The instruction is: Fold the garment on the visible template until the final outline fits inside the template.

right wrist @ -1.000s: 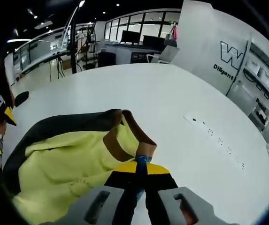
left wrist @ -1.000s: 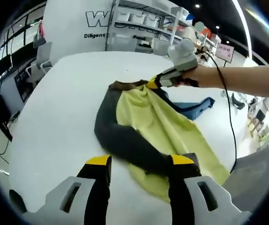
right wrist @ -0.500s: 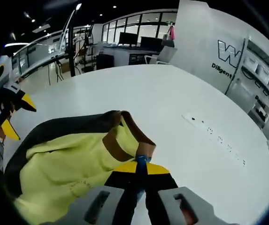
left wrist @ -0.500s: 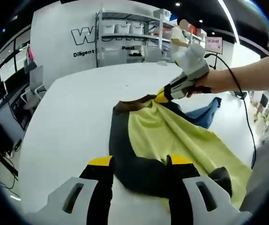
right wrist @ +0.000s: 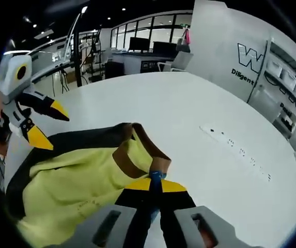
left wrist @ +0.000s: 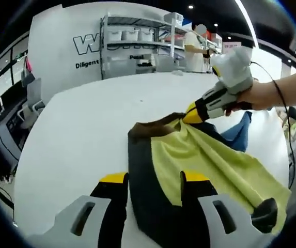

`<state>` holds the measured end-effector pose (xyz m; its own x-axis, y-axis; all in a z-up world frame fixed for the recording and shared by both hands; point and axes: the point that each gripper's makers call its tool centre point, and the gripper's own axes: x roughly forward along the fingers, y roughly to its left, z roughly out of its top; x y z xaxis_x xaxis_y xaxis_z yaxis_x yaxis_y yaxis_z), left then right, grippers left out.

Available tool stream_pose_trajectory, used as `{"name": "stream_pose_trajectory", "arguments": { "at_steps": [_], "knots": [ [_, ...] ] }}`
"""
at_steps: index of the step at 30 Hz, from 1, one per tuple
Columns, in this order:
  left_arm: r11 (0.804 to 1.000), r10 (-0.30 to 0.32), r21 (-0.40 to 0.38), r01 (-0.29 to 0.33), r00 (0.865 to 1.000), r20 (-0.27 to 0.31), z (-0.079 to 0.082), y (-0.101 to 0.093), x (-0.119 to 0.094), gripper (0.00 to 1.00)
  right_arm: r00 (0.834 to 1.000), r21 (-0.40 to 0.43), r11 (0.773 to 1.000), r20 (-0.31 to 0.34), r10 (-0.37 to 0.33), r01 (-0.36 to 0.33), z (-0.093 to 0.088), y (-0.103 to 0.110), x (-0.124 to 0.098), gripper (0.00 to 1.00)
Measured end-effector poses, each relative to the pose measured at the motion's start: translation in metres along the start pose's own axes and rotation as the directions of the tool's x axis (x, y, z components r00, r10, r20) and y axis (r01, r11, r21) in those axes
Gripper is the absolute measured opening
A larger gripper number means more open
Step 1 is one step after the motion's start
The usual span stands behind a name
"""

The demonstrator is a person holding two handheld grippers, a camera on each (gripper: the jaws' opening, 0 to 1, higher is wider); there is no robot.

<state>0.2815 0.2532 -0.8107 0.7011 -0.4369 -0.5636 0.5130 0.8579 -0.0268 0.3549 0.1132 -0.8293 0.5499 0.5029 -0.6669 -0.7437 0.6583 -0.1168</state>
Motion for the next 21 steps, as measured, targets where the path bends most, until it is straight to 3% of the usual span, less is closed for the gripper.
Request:
{"name": "stream_pose_trajectory", "arguments": {
  "at_steps": [3, 7, 14, 15, 16, 17, 18, 19, 21],
  "knots": [
    [0.999, -0.023, -0.039, 0.023, 1.0, -0.002, 0.005, 0.003, 0.01, 0.4, 1.0, -0.008, 1.0, -0.001, 0.002, -0.002, 0.0, 0.0, 0.0, 0.0],
    [1.0, -0.018, 0.007, 0.018, 1.0, -0.006, 0.013, 0.011, 0.03, 0.4, 1.0, -0.003, 1.0, 0.003, 0.004, -0.004, 0.001, -0.001, -0.001, 0.0],
    [0.998, -0.028, 0.055, 0.026, 0.999, 0.032, 0.029, 0.023, 0.06, 0.36, 1.0, 0.011, 1.0, 0.011, 0.006, -0.006, 0.001, -0.002, -0.001, 0.0],
    [0.999, -0.008, 0.049, 0.005, 0.999, 0.049, 0.034, 0.028, 0.064, 0.34, 1.0, 0.011, 1.0, 0.014, 0.003, -0.003, 0.001, -0.002, -0.001, 0.0],
    [0.998, 0.002, 0.06, -0.005, 0.998, 0.056, 0.037, 0.031, 0.066, 0.31, 1.0, 0.008, 1.0, 0.014, -0.002, 0.001, 0.0, -0.003, -0.001, 0.0],
    [0.989, 0.0, 0.145, -0.01, 0.997, 0.071, 0.044, 0.033, 0.07, 0.3, 1.0, 0.005, 1.0, 0.014, -0.004, 0.004, -0.001, -0.003, -0.002, 0.0],
    [0.986, -0.002, 0.167, -0.01, 0.997, 0.074, 0.046, 0.031, 0.07, 0.29, 1.0, 0.006, 1.0, 0.016, -0.003, 0.003, -0.001, -0.003, -0.002, 0.0],
    [0.983, -0.004, 0.186, -0.004, 0.999, 0.042, 0.042, 0.031, 0.074, 0.3, 1.0, 0.006, 1.0, 0.019, -0.003, 0.002, -0.001, -0.003, -0.002, 0.0],
    [0.996, -0.039, 0.077, 0.037, 0.999, 0.022, 0.039, 0.026, 0.083, 0.3, 1.0, 0.012, 1.0, 0.022, -0.002, 0.001, -0.001, -0.004, -0.003, 0.0]
  ]
}}
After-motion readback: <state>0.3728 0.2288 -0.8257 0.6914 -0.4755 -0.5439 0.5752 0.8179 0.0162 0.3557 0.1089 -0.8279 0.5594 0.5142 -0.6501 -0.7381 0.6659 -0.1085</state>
